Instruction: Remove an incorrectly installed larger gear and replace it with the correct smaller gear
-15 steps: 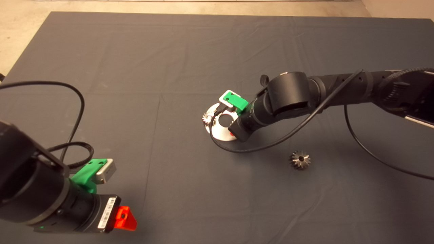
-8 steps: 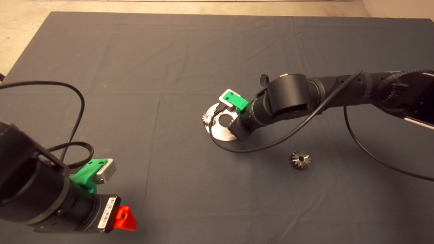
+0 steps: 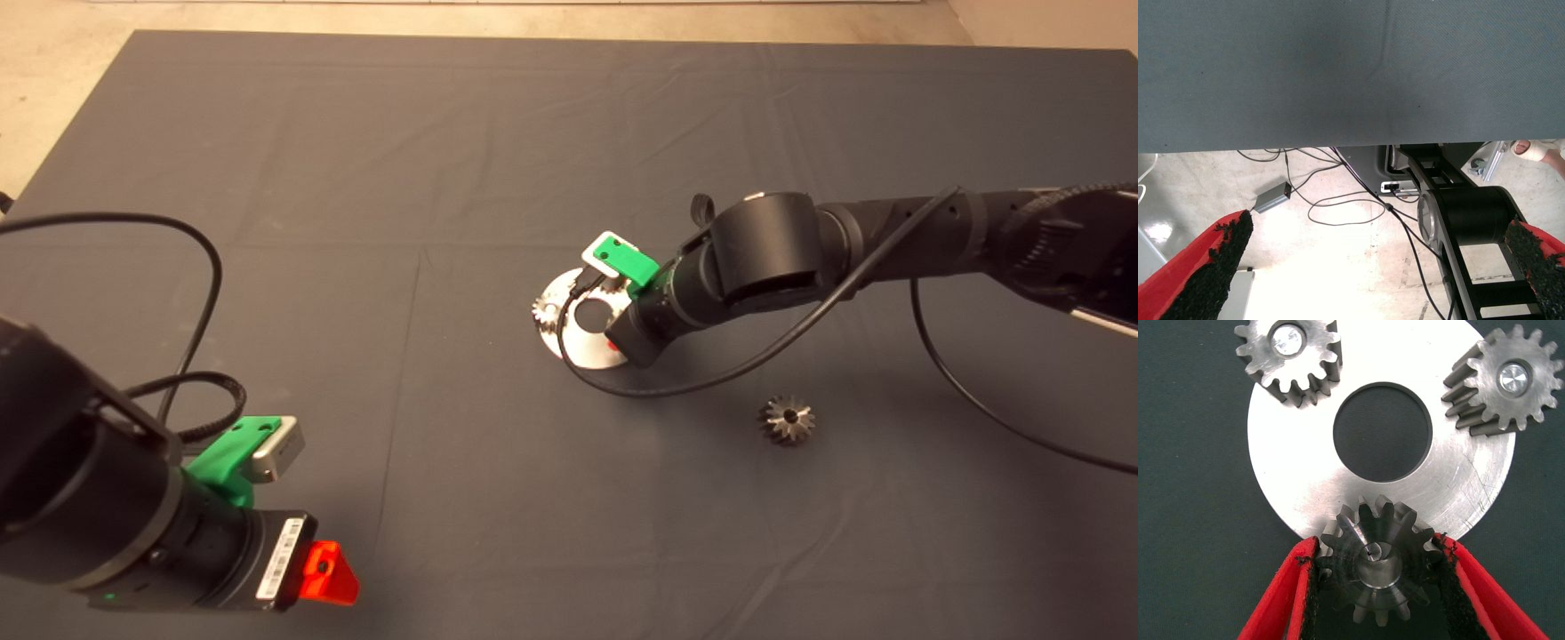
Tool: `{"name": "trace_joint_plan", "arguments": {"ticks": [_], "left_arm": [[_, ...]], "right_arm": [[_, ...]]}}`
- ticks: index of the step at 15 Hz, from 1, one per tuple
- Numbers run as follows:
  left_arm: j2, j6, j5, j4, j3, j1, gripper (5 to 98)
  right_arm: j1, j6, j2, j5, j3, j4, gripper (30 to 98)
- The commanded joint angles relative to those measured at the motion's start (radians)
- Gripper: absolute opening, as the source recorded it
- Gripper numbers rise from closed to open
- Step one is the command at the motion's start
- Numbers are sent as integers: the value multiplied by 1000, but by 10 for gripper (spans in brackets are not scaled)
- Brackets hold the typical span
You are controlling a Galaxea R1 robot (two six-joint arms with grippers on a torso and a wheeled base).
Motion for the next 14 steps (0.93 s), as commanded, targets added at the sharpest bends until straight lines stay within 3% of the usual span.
{"name": "trace_joint_plan", "arguments": {"ticks": [1,14], "left_arm": [[-3,3,6,-13,11,-6,982],[-3,3,6,-13,11,-6,982]], "right_arm": [[21,-2,-25,-31,5,-44,403],[15,1,-14,-26,38,-44,403]]}}
